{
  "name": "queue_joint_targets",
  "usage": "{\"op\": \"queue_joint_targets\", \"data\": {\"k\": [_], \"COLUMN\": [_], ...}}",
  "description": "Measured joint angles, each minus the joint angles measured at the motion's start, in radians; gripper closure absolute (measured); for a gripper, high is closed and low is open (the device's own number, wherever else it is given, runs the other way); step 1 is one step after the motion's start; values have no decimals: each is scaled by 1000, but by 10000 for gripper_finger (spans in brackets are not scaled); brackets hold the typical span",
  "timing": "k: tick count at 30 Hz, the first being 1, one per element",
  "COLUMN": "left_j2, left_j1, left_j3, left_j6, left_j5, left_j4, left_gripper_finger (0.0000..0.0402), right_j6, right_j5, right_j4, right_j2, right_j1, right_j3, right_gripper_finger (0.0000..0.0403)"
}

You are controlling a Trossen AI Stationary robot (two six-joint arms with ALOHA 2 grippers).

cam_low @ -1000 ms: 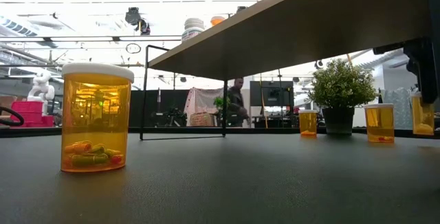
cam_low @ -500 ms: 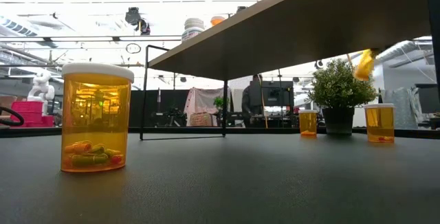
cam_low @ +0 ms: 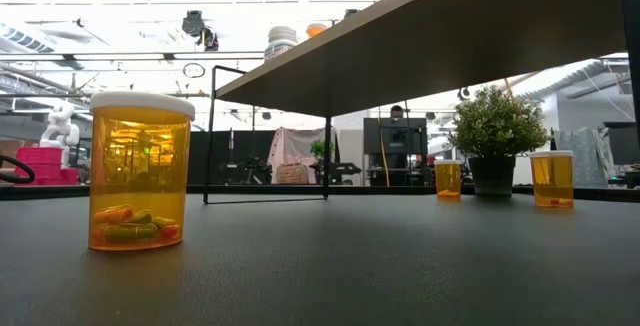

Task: Pick and place medicine bottles onto shelf by color
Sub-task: Put the small orange pill bottle on the shelf

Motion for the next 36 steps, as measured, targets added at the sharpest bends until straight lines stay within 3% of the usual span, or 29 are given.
{"op": "queue_joint_targets", "data": {"k": [6,13,29,36], "left_j2": [0,0,12,18], "left_j1": [0,0,0,10], "left_j3": [0,0,0,0], "left_j6": [1,6,45,53], "left_j5": [0,0,-1,-1], "left_j4": [12,12,12,15], "left_gripper_finger": [261,261,261,261], "right_j6": [-157,-246,-297,-306], "right_j5": [-64,-202,-408,-447], "right_j4": [0,0,-24,-183], "right_j2": [106,231,445,543], "right_j1": [-56,-132,-275,-295], "right_j3": [133,197,357,479], "right_gripper_finger": [287,287,287,287]}}
